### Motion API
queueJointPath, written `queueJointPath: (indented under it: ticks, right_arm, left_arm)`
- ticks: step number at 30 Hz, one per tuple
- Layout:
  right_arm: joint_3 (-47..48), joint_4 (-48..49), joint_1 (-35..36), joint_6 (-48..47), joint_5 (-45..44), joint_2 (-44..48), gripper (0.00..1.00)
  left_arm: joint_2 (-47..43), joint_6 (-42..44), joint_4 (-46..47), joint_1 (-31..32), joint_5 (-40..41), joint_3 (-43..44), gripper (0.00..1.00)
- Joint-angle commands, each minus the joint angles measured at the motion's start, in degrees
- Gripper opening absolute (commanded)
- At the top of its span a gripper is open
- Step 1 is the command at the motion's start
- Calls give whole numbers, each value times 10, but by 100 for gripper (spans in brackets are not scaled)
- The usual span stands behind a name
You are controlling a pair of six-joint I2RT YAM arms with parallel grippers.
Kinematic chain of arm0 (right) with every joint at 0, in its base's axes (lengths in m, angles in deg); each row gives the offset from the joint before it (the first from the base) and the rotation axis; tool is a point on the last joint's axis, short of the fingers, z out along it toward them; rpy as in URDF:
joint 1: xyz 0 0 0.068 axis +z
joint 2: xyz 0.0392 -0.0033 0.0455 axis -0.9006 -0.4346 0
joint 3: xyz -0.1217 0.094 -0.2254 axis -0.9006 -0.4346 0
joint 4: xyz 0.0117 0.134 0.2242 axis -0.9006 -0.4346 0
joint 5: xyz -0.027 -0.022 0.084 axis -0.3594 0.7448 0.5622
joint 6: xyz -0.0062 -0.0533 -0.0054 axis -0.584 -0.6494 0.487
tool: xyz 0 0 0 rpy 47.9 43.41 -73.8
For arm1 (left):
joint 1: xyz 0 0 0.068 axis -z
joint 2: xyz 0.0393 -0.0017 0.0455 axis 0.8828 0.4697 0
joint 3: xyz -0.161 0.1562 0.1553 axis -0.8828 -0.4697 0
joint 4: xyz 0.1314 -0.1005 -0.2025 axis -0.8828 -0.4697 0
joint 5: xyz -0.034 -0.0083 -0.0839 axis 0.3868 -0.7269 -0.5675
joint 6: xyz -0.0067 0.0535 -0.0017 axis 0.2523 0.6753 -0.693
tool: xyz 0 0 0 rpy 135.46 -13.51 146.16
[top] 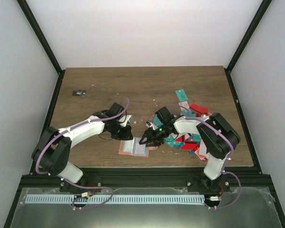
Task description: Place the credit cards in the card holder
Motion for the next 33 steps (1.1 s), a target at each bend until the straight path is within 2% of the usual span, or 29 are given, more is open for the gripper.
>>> queueJointPath:
  ticks: [1,5,8,14,20,25,33]
  right_arm:
    - [22,-6,5,2,1,-9,47]
    - [51,-39,12,12,-9,-12,47]
    - [108,-60,41,17,-13,-24,47]
    - [221,-48,102,29,43,-84,48]
    - [237,-60,105,18,32,-76,48]
    - [230,-99,101,-8,-27,-31,48]
    - [184,-168,87,-25,-176,78,49]
  left_arm:
    - [-51,-16,-58,-19,43,13,10]
    - [-95,-26,-90,-39,66,19,12]
    - [-127,-35,-121,-57,94,27,17]
    - [-198,-56,-175,-89,143,52,21]
    - [-238,-68,-202,-99,152,58,24]
    - [-252,-60,-203,-99,124,52,24]
    - [-278,-52,-207,-99,85,51,24]
